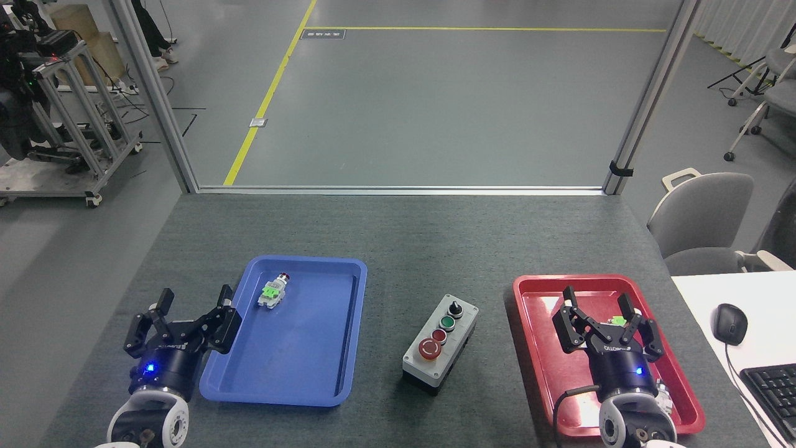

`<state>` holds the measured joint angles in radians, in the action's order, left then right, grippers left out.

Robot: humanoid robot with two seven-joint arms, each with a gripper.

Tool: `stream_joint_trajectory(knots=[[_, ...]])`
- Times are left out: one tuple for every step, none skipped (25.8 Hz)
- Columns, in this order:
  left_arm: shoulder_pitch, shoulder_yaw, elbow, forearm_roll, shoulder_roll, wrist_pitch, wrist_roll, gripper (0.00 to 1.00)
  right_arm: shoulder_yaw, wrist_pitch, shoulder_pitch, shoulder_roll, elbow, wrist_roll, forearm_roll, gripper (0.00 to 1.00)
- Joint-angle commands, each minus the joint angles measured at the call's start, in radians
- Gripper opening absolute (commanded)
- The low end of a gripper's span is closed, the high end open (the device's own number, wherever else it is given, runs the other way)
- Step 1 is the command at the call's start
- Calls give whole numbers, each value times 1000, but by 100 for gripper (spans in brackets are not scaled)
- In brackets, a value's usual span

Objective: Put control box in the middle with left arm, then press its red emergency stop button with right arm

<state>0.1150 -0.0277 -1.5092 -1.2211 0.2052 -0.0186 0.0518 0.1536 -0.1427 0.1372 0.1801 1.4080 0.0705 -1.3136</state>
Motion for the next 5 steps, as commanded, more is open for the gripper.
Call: stream_joint_trajectory(knots=[[0,0,0,0,0,0,0,99,0,2,-4,-1,2,-3,-7,99],[0,0,0,0,2,0,0,99,0,2,-4,-1,2,-3,-9,99],[0,0,0,0,2,0,0,99,0,2,-4,-2,2,-3,-9,99],[-2,0,0,-1,2,0,0,99,0,2,-4,-2,2,-3,-9,99],[-2,0,0,-1,3,0,0,99,-2,2,-4,-2,2,-3,-9,99]])
